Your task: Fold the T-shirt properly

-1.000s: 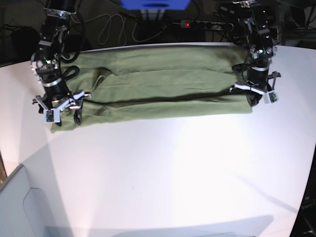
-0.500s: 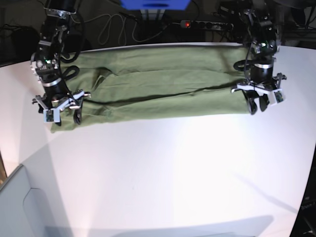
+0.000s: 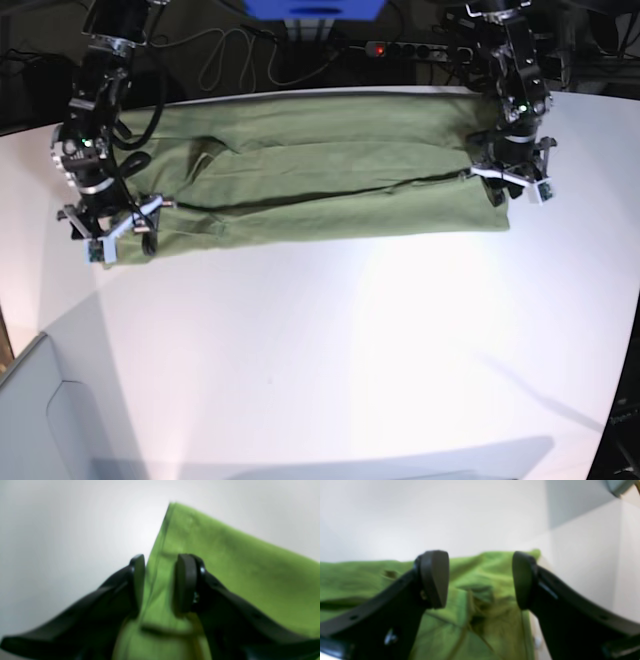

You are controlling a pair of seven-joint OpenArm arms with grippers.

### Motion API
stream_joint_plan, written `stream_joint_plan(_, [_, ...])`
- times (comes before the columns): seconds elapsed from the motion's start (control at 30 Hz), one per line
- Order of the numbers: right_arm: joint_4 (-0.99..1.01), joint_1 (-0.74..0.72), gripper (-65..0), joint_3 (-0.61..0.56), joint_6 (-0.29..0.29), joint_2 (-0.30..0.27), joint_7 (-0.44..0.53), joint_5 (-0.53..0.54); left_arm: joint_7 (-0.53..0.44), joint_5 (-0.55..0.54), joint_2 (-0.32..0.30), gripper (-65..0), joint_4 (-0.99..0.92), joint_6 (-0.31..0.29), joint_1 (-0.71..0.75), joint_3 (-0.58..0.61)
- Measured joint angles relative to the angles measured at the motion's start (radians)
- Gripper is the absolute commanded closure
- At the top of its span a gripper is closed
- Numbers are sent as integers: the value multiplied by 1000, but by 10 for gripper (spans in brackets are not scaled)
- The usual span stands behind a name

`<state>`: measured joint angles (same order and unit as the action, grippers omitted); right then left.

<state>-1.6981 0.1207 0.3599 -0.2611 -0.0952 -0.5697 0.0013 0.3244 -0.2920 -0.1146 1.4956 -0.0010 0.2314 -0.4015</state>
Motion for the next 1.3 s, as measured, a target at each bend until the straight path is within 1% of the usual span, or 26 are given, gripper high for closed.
stream_joint_plan(0.03, [0,5,-382,0,0,0,-34,-2,1,0,-8,-210,-7,-2,-5,3])
stream_joint_plan(0.1, [0,32,-381,-1,-1,0,-52,0,1,-4,-16,-210,-11,-3,-7,5])
stream_joint_plan(0.2, [-20,100,-381,12,-1,-27,-81,-6,-6,-4,-21,-210,-14,-4,-2,-1])
stream_joint_plan(0.33, [-128,183,-381,58,-1,-32,-78,2,-7,-3,-20,-210,-14,-3,-2,-4])
stream_joint_plan(0.4, [-194,200,-381,89,0,-35,-75,-1,-5,-4,-21,-210,-14,-3,-2,-4])
stream_joint_plan(0.47, [-245,206,-381,92,-8,-34,-67,1,-6,-3,-21,-210,-14,-3,-2,-4])
stream_joint_plan(0.5, [-256,206,-381,84,-36,-34,-64,0,-6,-3,-21,-210,-14,-3,-2,-4])
stream_joint_plan(0.57, [-261,193,-371,79,-132,-31,-70,2,-6,-3,-21,-210,-14,-3,-2,-2])
stream_joint_plan(0.6, [-259,178,-354,79,-159,-28,-86,2,-6,-3,-21,-210,-14,-3,-2,-1])
stream_joint_plan(0.67, [-223,133,-321,69,-186,-26,-73,0,-6,-3,-22,-210,-13,-3,-2,-1])
stream_joint_plan(0.7, [-192,111,-309,59,-186,-26,-70,-3,-6,-3,-22,-210,-13,-3,-2,-1])
stream_joint_plan(0.77, [-143,92,-312,40,-193,-23,-76,5,-5,-3,-21,-210,-11,-3,-2,-1])
stream_joint_plan(0.87, [-79,77,-307,45,-196,-27,-86,-13,-3,-3,-21,-210,-10,-4,-2,-1])
stream_joint_plan(1.1, [-12,16,-302,43,-198,-26,-79,-5,-3,-3,-21,-210,-10,-3,0,-1])
stream_joint_plan(1.17, [-11,18,-268,43,-198,-26,-77,-5,-3,-3,-21,-210,-10,-3,0,-1])
stream_joint_plan(1.3, [-10,16,-120,43,-198,-26,-74,-5,-6,-3,-21,-210,-12,-3,0,-1])
